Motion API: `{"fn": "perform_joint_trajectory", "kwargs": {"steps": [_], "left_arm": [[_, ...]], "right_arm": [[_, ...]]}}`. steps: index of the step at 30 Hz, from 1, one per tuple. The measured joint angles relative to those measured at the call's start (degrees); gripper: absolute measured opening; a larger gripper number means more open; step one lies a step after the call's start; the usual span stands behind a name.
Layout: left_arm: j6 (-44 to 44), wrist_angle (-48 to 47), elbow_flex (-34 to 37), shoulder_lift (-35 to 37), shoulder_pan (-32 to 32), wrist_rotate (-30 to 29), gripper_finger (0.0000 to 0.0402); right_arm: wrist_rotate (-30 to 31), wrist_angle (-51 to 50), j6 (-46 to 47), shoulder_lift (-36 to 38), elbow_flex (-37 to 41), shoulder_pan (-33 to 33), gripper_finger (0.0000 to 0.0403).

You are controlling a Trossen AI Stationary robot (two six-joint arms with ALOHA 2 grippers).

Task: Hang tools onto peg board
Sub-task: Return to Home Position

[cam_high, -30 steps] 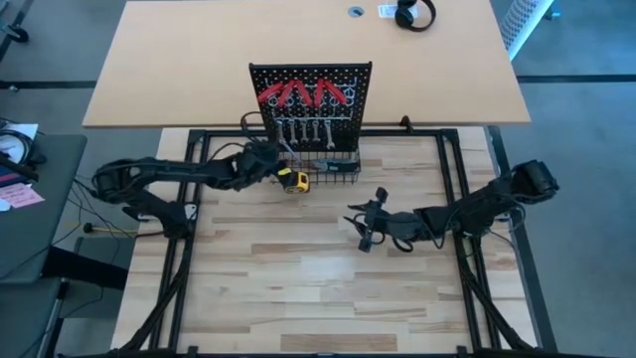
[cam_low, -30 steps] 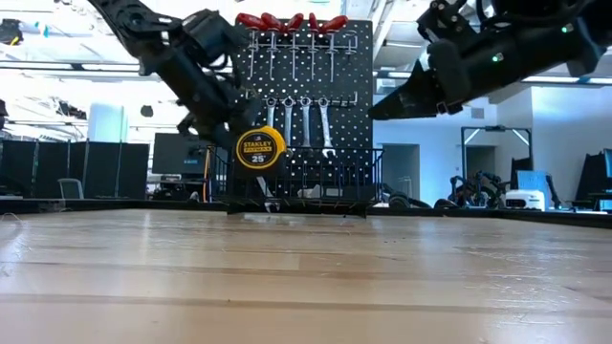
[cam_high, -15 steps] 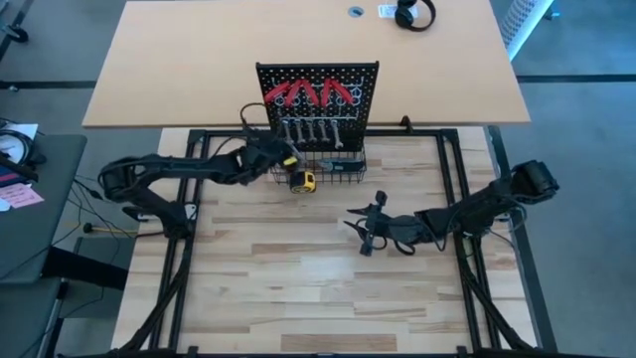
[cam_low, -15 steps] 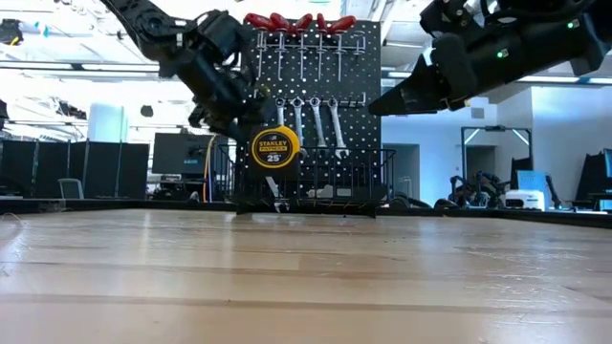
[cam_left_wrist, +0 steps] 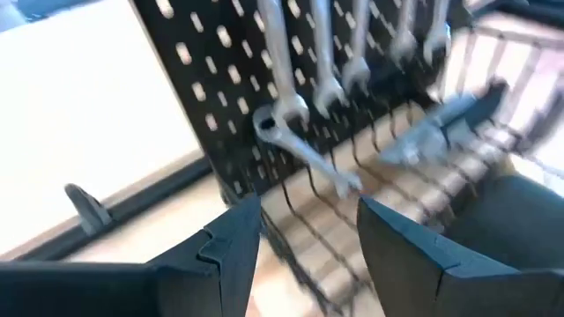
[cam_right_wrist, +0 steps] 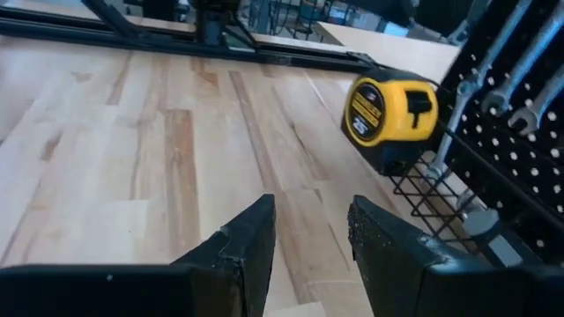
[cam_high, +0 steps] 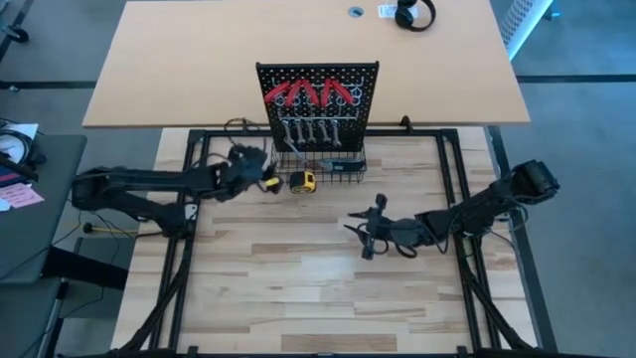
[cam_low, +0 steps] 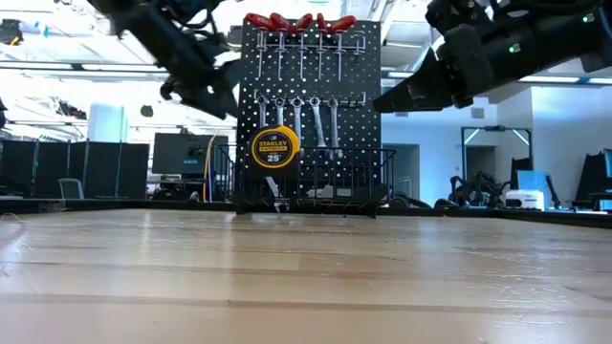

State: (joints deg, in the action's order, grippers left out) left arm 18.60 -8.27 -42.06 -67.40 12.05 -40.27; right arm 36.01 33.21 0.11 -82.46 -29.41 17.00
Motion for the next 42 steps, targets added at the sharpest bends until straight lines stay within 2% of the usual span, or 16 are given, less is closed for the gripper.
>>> {"fn": "perform_joint_trajectory", "kwargs": {"steps": [4,8,11,15,19,24,28,31,33,37,42], "left_arm": [[2.17,1.86,6.39,4.22,-6.14,0.12,0.0182],[7.43,5.16,12.81,9.37,-15.1,-0.28,0.0179],[8.85,8.23,16.9,16.45,-20.86,-3.06,0.0165],[5.18,9.31,19.84,28.87,-24.21,-3.49,0.0137],[-1.1,8.71,21.43,41.63,-25.0,0.46,0.0101],[-5.8,3.15,21.64,56.05,-25.0,2.91,0.0047],[-5.69,-4.67,21.64,66.02,-25.0,2.94,0.0007],[-5.29,-8.51,21.45,67.29,-24.98,3.01,0.0006],[-5.31,-9.37,21.93,66.77,-25.0,5.43,0.0007],[-7.54,-3.49,26.69,65.43,-24.98,8.17,0.0001],[-13.95,13.13,36.15,65.61,-24.98,14.64,0.0001]], "right_arm": [[0.45,-5.19,1.61,4.6,0.02,1.17,0.0154],[4.12,-15.18,3.3,15.74,0.02,4.28,0.0141],[3.53,-24.16,5.39,25.52,0.21,4.47,0.0117],[-6.17,-30.19,8.07,37.98,2.94,1.02,0.0081],[-16.13,-32.29,10.87,47.6,6.77,-4.87,0.0048],[-25.01,-30.19,9.17,55.24,12.24,-10.97,0.0011],[-32.86,-24.82,8.86,59.52,17.46,-14.29,0.0008],[-37.3,-20.66,9.44,61.95,20.79,-16.47,0.0014],[-39.44,-19.12,10.03,62.84,22.45,-17.86,0.0015],[-45.57,-13.45,11.0,63.42,25.74,-20.2,0.0011],[-54.75,-5.6,11.37,63.28,28.96,-21.4,0.001]]}}
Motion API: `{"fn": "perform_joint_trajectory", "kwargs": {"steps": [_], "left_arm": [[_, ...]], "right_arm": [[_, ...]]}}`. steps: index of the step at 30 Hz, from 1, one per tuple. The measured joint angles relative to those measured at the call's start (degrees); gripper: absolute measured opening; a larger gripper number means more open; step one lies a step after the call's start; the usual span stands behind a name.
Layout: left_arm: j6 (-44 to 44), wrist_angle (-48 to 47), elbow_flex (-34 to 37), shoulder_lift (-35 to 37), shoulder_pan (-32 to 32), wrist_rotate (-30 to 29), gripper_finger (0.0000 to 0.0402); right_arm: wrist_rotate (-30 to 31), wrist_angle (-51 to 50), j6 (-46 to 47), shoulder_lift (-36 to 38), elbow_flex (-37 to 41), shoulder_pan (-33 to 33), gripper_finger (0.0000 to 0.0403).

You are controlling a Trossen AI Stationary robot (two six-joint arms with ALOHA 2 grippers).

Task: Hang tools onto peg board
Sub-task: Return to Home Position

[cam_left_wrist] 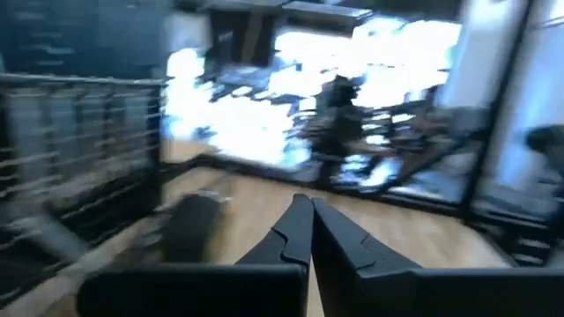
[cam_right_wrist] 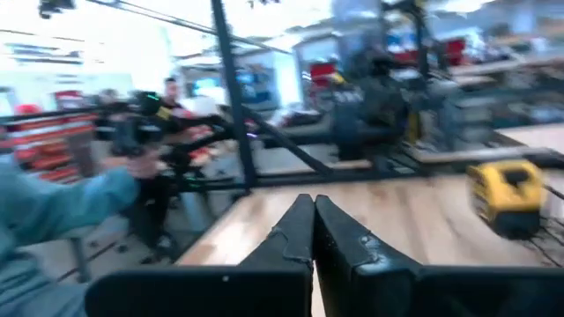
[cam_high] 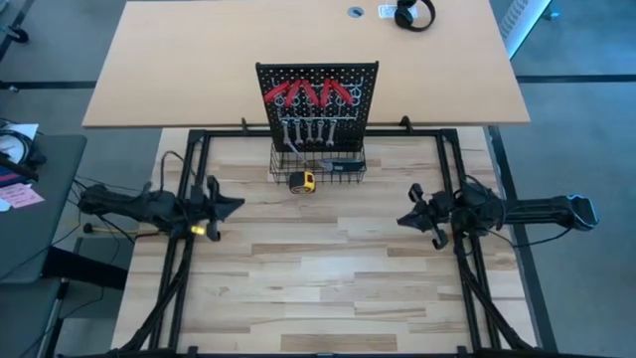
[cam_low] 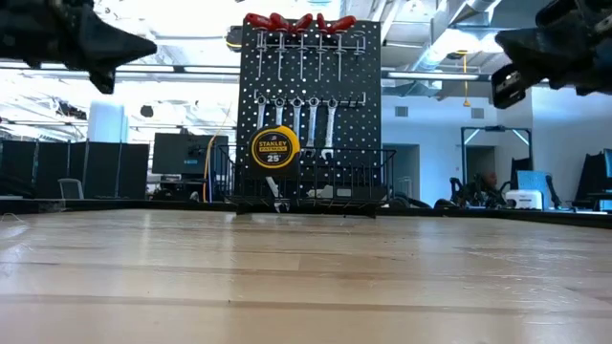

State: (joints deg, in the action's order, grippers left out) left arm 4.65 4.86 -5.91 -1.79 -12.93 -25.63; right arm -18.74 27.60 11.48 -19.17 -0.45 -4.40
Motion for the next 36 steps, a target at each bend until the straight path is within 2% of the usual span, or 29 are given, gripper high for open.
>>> {"fn": "perform_joint_trajectory", "kwargs": {"steps": [2,4,10,12,15,19,23,32,36], "left_arm": [[-1.61,6.58,4.08,-0.06,0.26,4.67,0.0],[-1.6,11.41,4.95,-0.15,1.13,7.0,0.0],[-3.21,13.84,5.0,-1.45,6.44,9.88,0.0],[-3.29,12.43,5.07,-1.72,9.16,10.81,0.0],[-1.83,9.57,5.11,-1.98,13.34,15.5,0.0],[-2.94,4.83,5.16,-1.99,16.66,21.49,0.0],[-4.94,3.65,5.18,-1.94,17.18,21.64,0.0],[-0.9,0.08,5.22,-1.95,17.16,18.3,0.0],[0.57,-2.4,5.19,-2.01,17.16,18.41,0.0]], "right_arm": [[-2.4,0.39,-1.12,0.09,0.0,-0.22,0.001],[-4.82,1.26,-2.91,0.08,0.0,-0.46,0.001],[-11.76,1.82,-3.89,0.07,0.04,-6.48,0.001],[-14.26,1.8,-2.33,0.01,0.04,-9.68,0.001],[-20.16,1.59,-0.53,0.01,0.04,-13.92,0.001],[-24.94,1.29,-1.1,0.01,0.06,-16.09,0.0009],[-24.48,0.92,-5.08,0.01,0.08,-15.48,0.0009],[-10.96,-3.05,-6.13,-0.01,0.11,-15.12,0.0026],[-10.67,-8.37,-5.96,0.01,0.11,-15.96,0.0036]]}}
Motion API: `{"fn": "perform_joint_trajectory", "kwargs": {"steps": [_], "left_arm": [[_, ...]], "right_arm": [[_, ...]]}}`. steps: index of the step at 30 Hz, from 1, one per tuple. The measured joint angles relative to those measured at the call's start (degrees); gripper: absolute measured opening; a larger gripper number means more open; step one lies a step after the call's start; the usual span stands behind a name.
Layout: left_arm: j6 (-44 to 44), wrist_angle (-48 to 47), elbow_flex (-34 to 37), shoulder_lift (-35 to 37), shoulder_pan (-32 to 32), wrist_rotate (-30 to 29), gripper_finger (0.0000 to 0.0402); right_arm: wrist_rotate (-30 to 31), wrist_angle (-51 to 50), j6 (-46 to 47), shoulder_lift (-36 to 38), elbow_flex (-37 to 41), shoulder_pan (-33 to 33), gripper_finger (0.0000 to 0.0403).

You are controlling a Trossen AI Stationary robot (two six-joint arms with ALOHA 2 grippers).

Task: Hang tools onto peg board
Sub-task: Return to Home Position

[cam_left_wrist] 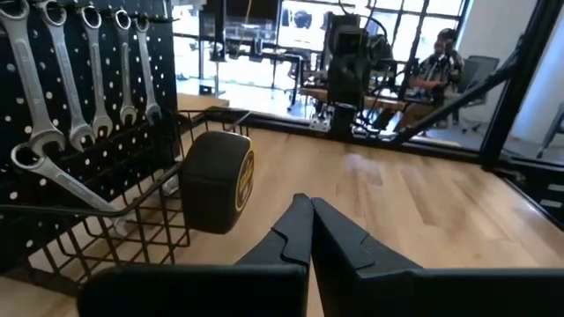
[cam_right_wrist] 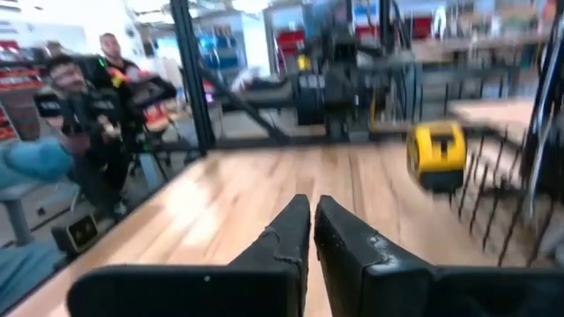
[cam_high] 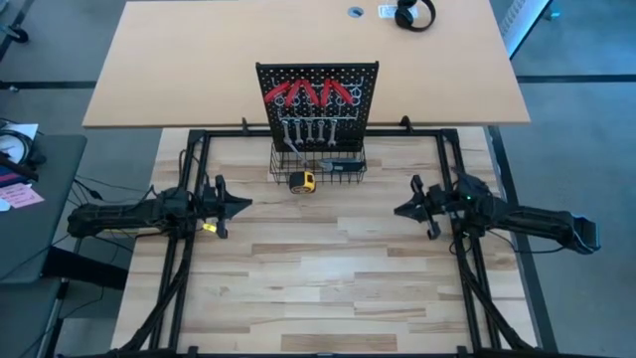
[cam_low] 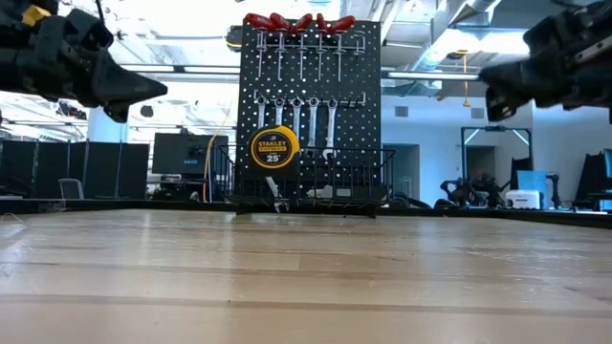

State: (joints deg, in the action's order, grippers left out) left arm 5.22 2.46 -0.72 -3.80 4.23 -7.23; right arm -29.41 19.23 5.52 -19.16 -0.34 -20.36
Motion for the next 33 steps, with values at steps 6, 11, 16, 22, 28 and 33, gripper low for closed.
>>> {"fn": "perform_joint_trajectory", "kwargs": {"steps": [6,11,16,22,28,33], "left_arm": [[-0.04,-0.14,-0.4,-0.21,0.0,0.07,0.0],[-0.11,-0.18,-0.4,-0.21,0.0,0.07,0.0],[-0.07,-1.12,-0.4,1.88,0.0,0.22,0.0],[0.0,-0.2,-0.38,3.66,-0.11,0.14,0.0],[0.02,-0.43,-0.38,3.72,-0.46,-0.02,0.0],[-0.01,-0.42,-0.38,3.33,-0.46,-0.05,0.0]], "right_arm": [[0.0,-8.43,0.02,0.0,0.0,-0.05,0.0037],[0.72,-14.67,0.13,0.75,0.02,1.72,0.0037],[1.04,-14.63,0.09,8.07,0.02,10.22,0.0038],[1.01,-14.42,0.04,19.09,0.04,17.91,0.0038],[0.77,-10.04,0.02,19.08,0.04,18.52,0.0038],[0.85,-11.97,0.05,18.81,0.04,18.33,0.0038]]}}
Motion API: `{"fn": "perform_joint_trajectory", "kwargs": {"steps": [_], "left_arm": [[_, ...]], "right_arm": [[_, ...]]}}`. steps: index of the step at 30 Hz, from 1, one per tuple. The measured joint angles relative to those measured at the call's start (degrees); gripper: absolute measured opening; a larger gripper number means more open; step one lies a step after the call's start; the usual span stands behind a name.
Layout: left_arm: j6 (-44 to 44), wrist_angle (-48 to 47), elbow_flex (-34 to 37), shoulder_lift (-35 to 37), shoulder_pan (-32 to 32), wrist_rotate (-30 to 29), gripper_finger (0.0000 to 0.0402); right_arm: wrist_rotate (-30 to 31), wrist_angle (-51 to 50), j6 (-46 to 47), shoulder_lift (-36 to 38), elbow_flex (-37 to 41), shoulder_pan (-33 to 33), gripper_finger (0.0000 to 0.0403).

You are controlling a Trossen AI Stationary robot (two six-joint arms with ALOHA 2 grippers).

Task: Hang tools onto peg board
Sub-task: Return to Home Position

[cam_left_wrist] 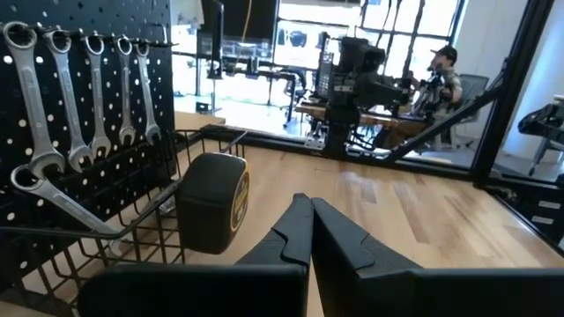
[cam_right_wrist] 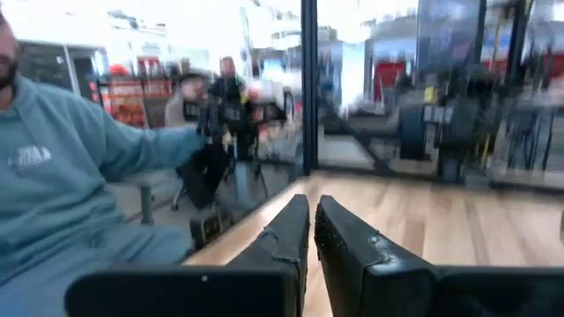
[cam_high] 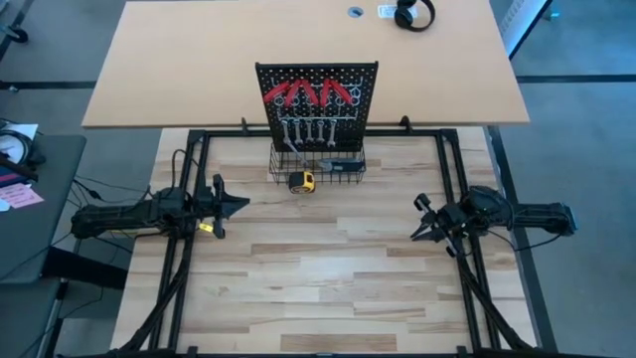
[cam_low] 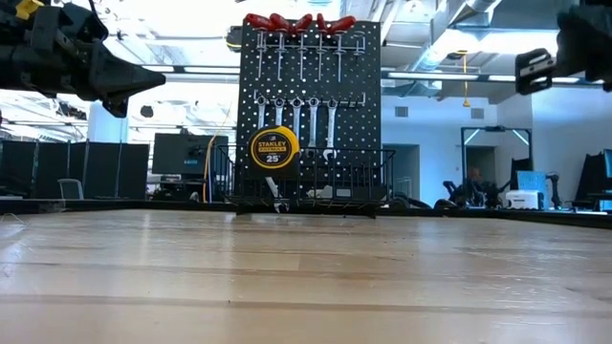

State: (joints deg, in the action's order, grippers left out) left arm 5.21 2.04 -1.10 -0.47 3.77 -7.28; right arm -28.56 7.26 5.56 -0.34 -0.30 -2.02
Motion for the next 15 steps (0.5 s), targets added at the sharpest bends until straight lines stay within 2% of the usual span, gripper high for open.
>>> {"fn": "perform_joint_trajectory", "kwargs": {"steps": [8,11,13,15], "left_arm": [[0.0,0.0,0.0,0.0,0.0,-0.01,0.0],[0.04,0.0,0.0,0.0,0.0,-0.01,0.0],[-0.34,0.0,0.0,0.0,0.0,-0.01,0.0],[-1.29,0.02,0.0,0.0,0.0,-0.01,0.0]], "right_arm": [[0.02,-2.53,-0.11,0.01,0.0,-0.04,0.0038],[0.46,-0.15,-7.41,-0.03,0.0,-0.39,0.0038],[4.39,3.99,-7.88,0.05,0.0,-0.8,0.0038],[11.44,5.29,-5.94,0.03,0.0,-1.2,0.0038]]}}
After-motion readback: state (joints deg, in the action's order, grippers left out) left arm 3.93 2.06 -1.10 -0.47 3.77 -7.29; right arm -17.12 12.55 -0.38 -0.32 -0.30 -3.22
